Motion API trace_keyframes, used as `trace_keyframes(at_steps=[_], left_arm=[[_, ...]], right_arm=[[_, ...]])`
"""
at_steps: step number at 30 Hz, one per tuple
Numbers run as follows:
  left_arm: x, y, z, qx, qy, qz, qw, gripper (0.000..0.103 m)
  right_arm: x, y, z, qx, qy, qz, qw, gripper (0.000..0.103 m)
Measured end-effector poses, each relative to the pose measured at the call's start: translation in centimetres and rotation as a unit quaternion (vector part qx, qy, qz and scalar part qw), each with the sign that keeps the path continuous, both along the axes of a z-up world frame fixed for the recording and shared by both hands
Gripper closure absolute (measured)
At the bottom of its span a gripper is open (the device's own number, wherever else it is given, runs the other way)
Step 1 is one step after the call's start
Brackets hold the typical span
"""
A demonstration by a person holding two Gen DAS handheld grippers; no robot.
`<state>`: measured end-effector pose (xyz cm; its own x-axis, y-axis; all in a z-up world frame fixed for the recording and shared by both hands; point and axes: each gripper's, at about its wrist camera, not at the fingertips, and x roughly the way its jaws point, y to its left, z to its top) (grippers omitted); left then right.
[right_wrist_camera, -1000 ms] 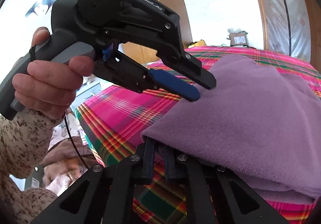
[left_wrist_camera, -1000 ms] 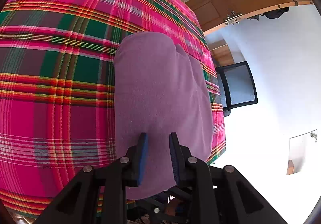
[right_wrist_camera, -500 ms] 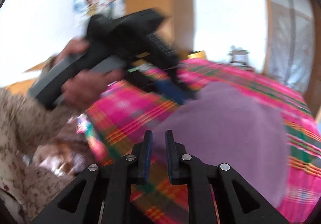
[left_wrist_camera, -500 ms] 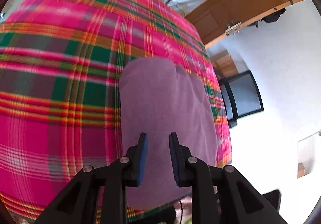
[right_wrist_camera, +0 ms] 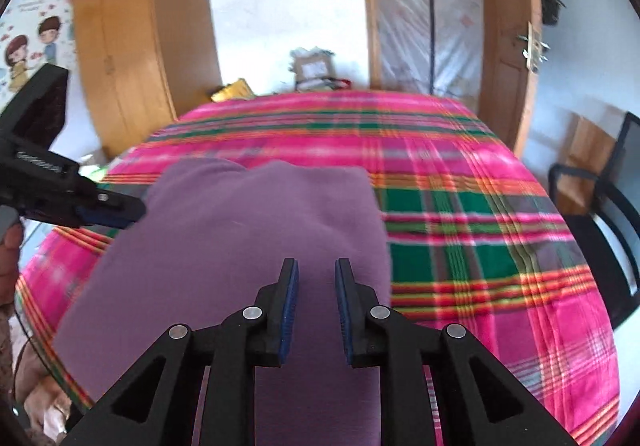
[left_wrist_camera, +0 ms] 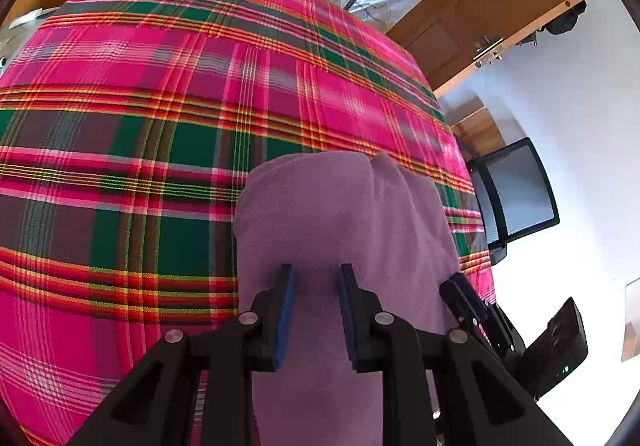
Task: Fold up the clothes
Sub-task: 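Lift both open grippers off the folded purple stack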
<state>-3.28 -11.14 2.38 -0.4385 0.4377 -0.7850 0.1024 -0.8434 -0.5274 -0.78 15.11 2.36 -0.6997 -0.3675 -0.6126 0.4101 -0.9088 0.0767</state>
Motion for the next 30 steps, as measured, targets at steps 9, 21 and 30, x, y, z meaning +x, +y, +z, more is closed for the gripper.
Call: trace_keyframes(at_steps=[9,21,30], left_arm=[[0.2,0.4,-0.4,-0.013,0.006,0.002,0.9999,0.08],[1.4,1.9,0.2,-0.087,0.041,0.011,0.9953,0.079],[2.6,3.2,0.4,-0.146,0.075,0.013,0.9863,0.076]], right_arm=[[-0.4,0.4,-1.7,-0.017,-0.007,0.005,1.0,0.083],[2.0,-0.5,0.6,0.003,0.016,-0.002,1.0,0.082],[2.9,-1.0,-1.0,0.023,0.002,0.002,1.0,0.075]])
